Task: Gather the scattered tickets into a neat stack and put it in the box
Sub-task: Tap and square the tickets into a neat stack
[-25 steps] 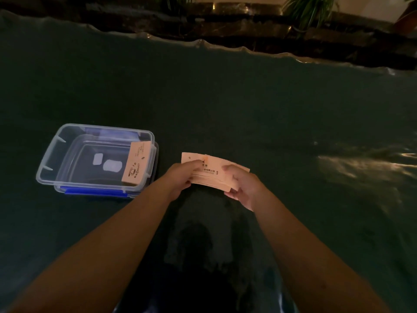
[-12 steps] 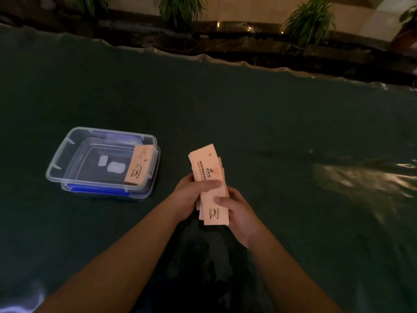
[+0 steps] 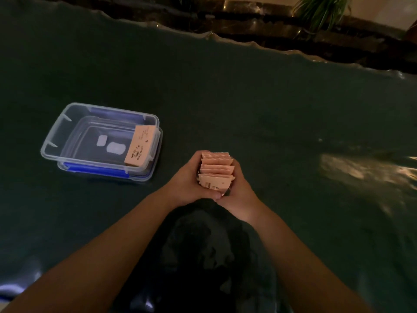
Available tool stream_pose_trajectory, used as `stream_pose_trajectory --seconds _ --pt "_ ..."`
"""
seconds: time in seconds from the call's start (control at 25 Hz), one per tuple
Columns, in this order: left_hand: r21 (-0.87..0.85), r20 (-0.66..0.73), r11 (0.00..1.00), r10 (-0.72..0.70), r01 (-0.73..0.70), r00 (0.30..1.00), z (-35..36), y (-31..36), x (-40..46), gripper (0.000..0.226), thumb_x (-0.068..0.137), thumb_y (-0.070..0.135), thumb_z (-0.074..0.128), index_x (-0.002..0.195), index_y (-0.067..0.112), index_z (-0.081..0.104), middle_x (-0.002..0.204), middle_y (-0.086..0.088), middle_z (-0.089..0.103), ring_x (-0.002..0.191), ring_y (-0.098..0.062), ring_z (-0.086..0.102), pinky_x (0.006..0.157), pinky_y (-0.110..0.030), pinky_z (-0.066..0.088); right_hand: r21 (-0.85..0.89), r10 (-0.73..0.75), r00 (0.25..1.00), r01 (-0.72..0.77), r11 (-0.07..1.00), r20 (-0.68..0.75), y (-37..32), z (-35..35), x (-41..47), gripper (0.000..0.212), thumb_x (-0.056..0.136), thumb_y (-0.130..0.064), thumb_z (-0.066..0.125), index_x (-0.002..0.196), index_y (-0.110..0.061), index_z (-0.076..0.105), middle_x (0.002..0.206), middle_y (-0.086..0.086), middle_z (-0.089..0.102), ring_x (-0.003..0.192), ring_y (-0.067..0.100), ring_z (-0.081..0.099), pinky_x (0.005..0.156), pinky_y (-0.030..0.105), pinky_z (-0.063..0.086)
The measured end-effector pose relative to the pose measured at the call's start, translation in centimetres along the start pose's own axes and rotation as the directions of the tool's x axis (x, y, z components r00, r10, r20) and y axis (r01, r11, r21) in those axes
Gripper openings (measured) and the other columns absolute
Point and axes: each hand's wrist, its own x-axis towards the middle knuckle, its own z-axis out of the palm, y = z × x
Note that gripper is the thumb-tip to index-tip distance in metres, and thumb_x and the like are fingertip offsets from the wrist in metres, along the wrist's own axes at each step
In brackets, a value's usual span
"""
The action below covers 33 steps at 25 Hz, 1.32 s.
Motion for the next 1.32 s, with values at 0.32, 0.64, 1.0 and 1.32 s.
stream_pose_trajectory --seconds 0.32,0.64,1.0,1.32 --pt "-0.026 0.078 0.999 -0.024 0.026 0.997 0.8 -2.9 -0.2 0.121 0.071 0.015 0.095 0.16 0.027 0.013 0.134 0.017 0.056 0.119 0.015 0.055 0.093 0.0 0.04 -0.066 0.068 0.996 -0.065 0.996 0.05 1.8 1.2 -0.4 0.125 0.067 -0.006 0.076 0.17 -0.037 0.011 0.151 -0.003 0.06 0.131 0.01 0.066 0.094 0.027 0.056" --pt "-0.024 0.037 1.0 -0.002 0.003 0.999 1.0 -3.1 0.3 0.146 0.066 0.022 0.099 0.161 0.028 -0.013 0.139 0.02 0.047 0.118 0.025 0.048 0.091 0.007 0.032 0.058 -0.007 0.999 0.01 0.998 -0.049 1.3 2.0 0.0 0.122 0.058 -0.027 0.085 0.166 -0.032 0.027 0.153 -0.006 0.059 0.134 0.008 0.064 0.111 0.04 0.054" --pt "-0.016 -0.02 1.0 -0.001 0.001 1.0 1.2 -3.6 0.4 0.149 0.069 0.011 0.096 0.161 0.013 -0.021 0.134 0.039 0.036 0.118 0.036 0.037 0.095 0.008 0.025 0.174 0.015 0.974 0.026 0.984 -0.228 0.8 3.5 0.3 0.075 0.089 -0.063 0.063 0.154 -0.028 0.046 0.139 -0.008 0.069 0.123 0.004 0.07 0.096 0.023 0.058" --pt "0.025 -0.019 0.996 0.088 -0.088 0.996 1.6 -3.9 -0.2 0.146 0.068 0.021 0.098 0.162 0.013 -0.014 0.15 0.006 0.049 0.139 0.002 0.046 0.112 -0.006 0.026 -0.098 -0.11 0.955 0.086 0.991 -0.276 0.4 4.2 0.2 0.088 0.09 -0.06 0.061 0.167 -0.032 0.028 0.165 -0.004 0.042 0.148 0.006 0.047 0.124 0.034 0.041"
